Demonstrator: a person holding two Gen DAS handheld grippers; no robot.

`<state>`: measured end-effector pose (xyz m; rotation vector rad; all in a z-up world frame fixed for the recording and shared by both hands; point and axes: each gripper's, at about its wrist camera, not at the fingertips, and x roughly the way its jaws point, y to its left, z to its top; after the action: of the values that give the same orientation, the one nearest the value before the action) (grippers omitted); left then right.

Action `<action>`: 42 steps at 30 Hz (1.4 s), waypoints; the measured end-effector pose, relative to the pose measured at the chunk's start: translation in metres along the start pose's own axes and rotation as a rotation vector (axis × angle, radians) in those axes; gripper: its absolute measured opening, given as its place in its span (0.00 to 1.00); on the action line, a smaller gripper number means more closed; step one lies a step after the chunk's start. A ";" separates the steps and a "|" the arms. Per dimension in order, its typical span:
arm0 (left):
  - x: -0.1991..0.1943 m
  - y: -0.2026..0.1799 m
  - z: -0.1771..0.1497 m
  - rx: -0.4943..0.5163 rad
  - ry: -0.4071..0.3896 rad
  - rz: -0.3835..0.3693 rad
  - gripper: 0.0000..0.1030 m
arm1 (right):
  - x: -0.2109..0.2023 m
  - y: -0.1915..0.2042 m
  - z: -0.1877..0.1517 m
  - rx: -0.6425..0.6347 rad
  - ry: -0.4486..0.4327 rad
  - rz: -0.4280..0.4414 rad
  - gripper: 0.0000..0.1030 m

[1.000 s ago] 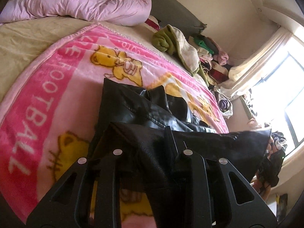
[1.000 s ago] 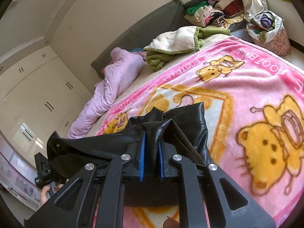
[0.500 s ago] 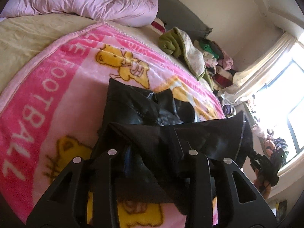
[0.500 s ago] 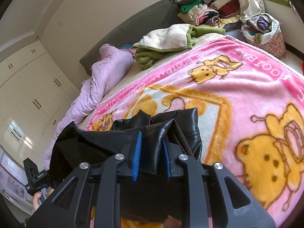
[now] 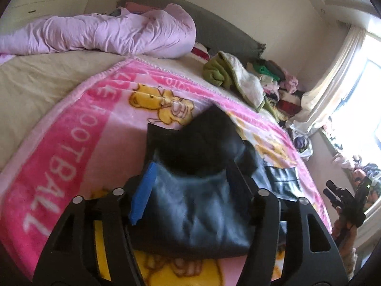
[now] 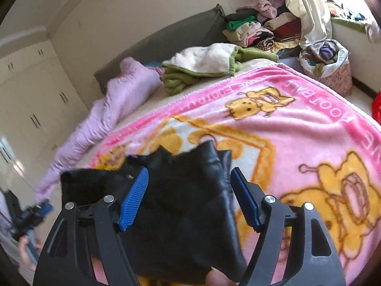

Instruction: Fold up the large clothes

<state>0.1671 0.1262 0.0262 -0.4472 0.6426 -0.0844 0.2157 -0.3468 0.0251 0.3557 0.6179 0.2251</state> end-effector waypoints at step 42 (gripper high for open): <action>0.119 -0.010 0.040 0.212 0.059 0.191 0.05 | 0.135 -0.018 0.038 -0.083 0.150 -0.116 0.61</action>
<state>0.2867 0.1067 -0.0075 -0.1782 0.7235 0.0159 0.3469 -0.3309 -0.0239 0.2235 0.7720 0.1667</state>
